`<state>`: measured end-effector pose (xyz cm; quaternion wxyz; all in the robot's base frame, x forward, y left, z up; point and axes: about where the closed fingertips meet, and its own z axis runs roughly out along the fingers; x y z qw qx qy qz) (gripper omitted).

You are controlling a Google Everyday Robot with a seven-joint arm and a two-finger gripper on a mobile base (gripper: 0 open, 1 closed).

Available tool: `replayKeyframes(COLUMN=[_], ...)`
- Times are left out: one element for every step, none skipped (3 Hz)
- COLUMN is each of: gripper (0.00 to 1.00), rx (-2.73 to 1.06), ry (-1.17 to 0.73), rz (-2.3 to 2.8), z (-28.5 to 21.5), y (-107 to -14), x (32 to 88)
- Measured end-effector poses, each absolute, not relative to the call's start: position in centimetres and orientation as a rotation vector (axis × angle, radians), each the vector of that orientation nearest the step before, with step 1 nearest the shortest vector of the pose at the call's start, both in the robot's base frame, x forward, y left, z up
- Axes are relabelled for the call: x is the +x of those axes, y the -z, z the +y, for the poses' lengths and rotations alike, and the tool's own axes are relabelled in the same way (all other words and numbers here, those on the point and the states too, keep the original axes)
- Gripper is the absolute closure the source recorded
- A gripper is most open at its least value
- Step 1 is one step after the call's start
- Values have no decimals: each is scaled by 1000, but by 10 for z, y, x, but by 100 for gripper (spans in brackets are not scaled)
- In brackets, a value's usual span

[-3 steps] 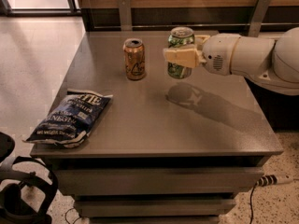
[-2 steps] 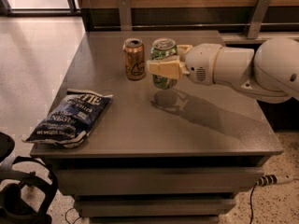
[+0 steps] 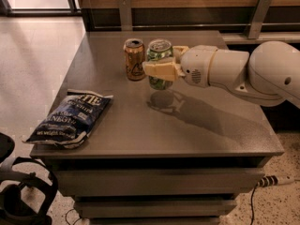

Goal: Move green can near blue chip bag

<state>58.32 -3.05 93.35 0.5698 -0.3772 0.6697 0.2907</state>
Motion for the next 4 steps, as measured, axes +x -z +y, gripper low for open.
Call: replayKeyframes(gripper=[100, 100, 100, 100], rx=[-881, -879, -883, -907], ry=[-681, -681, -679, -684], rz=[1525, 1493, 1491, 1507], z=[-15, 0, 12, 25], y=[-930, -928, -925, -922], x=[576, 563, 547, 534])
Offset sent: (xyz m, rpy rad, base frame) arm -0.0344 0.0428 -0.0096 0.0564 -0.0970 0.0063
